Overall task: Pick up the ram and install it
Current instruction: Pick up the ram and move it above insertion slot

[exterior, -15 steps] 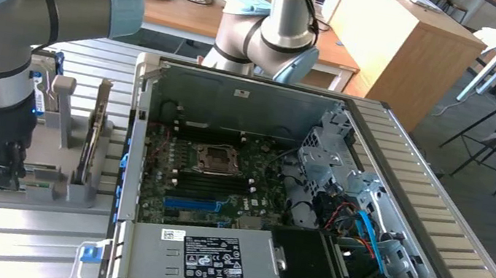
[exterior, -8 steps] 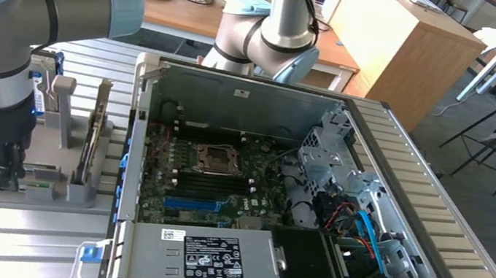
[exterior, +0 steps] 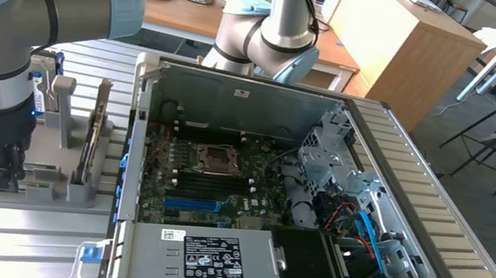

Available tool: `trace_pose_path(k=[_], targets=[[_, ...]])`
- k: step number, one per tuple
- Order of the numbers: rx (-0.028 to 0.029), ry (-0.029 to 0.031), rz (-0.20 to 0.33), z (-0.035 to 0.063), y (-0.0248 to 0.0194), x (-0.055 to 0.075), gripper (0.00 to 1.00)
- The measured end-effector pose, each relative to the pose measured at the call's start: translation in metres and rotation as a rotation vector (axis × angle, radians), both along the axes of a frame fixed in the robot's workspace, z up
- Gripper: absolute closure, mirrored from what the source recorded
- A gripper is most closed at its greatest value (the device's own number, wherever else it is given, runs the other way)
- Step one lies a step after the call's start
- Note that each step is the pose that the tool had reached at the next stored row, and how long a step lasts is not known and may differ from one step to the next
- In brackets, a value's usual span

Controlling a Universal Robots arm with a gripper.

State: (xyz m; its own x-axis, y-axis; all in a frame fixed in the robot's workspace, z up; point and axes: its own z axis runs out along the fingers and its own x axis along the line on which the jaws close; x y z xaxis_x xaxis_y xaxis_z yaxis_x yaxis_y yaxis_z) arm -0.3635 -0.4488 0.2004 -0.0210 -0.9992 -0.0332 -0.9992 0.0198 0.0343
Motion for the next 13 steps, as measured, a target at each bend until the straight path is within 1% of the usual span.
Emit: trace_pose_path(k=[7, 8, 9, 11, 12, 13], targets=[[0.0, 0.0, 0.0, 0.0, 0.0, 0.0, 0.71], [0.0, 0.0, 0.0, 0.0, 0.0, 0.0, 0.73], [0.0001, 0.0, 0.0, 0.0, 0.0, 0.0, 0.79], [0.0, 0.0, 0.0, 0.0, 0.0, 0.0, 0.79], [0.0001, 0.0, 0.0, 0.0, 0.0, 0.0, 0.86], [0.0001, 0.0, 0.0, 0.0, 0.0, 0.0, 0.86]])
